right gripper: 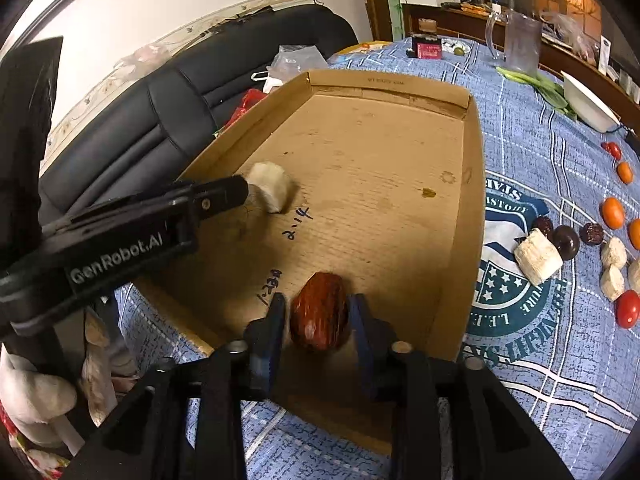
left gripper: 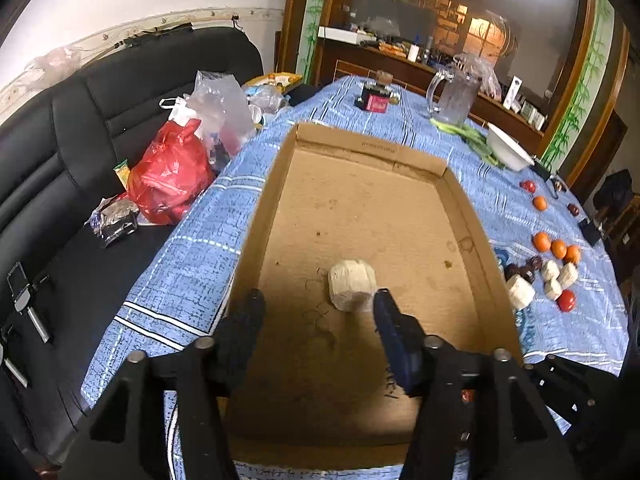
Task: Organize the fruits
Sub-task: 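Carry both items over the cardboard box and open both tools to drop them, then grasp a white cube with left tool while right tool grasps a beige ball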
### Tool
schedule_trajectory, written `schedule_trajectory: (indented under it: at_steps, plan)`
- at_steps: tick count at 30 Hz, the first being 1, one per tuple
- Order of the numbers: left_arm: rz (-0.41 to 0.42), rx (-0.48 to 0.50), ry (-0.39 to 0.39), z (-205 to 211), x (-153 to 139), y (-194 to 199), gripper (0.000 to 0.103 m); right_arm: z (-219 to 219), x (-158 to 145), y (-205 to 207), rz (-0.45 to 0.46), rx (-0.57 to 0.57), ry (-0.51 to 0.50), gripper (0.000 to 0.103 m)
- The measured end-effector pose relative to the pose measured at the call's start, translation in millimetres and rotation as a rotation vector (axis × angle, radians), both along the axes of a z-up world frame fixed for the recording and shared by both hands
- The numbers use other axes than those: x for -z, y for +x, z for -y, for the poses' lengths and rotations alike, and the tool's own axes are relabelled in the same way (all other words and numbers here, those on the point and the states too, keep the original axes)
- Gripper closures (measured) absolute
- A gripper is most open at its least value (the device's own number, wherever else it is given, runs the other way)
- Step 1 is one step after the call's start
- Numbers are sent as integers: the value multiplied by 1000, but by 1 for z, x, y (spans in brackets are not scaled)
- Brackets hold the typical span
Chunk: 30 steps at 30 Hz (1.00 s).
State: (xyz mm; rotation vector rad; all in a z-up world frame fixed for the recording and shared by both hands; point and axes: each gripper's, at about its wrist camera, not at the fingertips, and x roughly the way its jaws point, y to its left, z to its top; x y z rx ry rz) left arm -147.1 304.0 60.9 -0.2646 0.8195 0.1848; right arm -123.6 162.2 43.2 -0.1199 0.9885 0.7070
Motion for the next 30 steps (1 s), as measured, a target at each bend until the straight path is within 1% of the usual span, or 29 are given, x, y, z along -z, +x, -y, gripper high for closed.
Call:
schedule_trajectory:
  at_steps: [1, 2, 4, 7, 11, 13, 15, 18, 20, 21, 23, 26, 30]
  plan:
    - [6, 0, -5, 0, -2, -1, 41, 2, -3, -1, 7, 2, 7, 43]
    - [16, -1, -13, 1, -5, -2, 40, 6, -7, -2, 15, 7, 17, 42]
    - [31, 0, -23, 1, -11, -5, 40, 18, -17, -6, 29, 18, 39, 42]
    - [61, 6, -32, 4, -24, -10, 38, 50, -36, -11, 73, 65, 80, 42]
    - [102, 6, -42, 12, -42, -18, 33, 129, -53, -9, 105, 226, 144, 31]
    - [122, 17, -38, 24, -51, -21, 31, 169, -54, -5, 98, 320, 164, 30]
    - [140, 48, -27, 44, -59, -22, 28, 211, -51, -4, 80, 415, 191, 31]
    - [139, 120, 0, 81, -61, -16, 27, 252, -44, -5, 64, 507, 219, 31]
    - [121, 178, 3, 104, -57, -9, 27, 267, -41, -7, 61, 534, 221, 31]
    - [103, 228, -2, 122, -52, -3, 27, 274, -39, -7, 57, 542, 221, 31]
    - [69, 293, -7, 146, -40, 8, 27, 283, -33, -7, 52, 552, 211, 31]
    - [5, 362, 4, 178, -18, 23, 27, 289, -25, -3, 40, 558, 190, 31]
    - [-56, 402, 10, 196, 5, 41, 27, 290, -12, 7, 12, 557, 170, 31]
